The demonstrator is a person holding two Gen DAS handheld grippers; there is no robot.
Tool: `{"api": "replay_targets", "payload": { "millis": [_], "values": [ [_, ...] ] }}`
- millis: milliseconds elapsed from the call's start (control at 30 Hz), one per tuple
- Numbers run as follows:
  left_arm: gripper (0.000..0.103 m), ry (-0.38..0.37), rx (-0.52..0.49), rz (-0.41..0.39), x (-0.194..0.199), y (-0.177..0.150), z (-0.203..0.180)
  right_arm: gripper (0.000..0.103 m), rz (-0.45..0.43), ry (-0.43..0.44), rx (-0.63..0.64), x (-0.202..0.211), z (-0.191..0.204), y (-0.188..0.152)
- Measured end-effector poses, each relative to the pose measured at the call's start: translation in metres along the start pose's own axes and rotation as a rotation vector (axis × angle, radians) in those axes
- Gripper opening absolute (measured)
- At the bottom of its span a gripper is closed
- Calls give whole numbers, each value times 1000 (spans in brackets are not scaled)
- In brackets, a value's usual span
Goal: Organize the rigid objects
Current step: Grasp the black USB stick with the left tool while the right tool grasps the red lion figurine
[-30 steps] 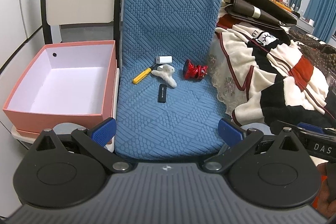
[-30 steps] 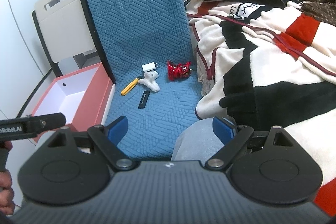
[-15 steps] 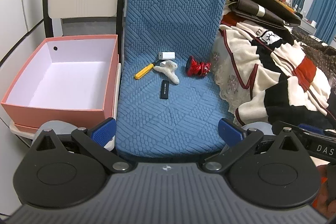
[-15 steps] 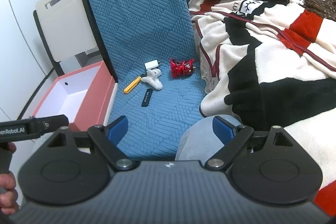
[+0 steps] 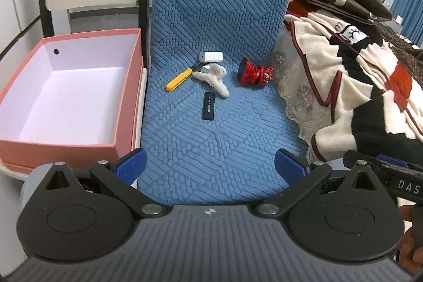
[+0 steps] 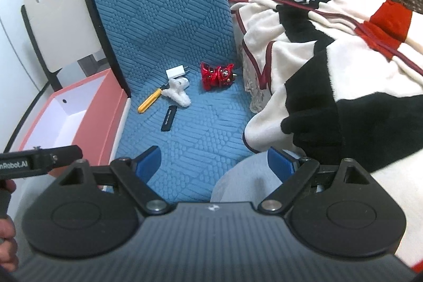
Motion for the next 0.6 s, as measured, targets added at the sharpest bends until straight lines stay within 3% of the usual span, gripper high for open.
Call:
{"api": "replay_targets", "payload": {
  "millis": [600],
  "values": [
    [103, -25, -14, -7, -106, 18, 6, 89, -34, -26, -77, -91, -7, 12]
  ]
}}
Point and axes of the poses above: each gripper's, at about its wrist camera, not at the fingertips, and x roughly against the way its jaws point, z to its left, y to its top, the point moved 4 cm from there along -x, roughly the way its jaws point, and after that the axes turned 15 degrees about -z, right-handed, at the moved point
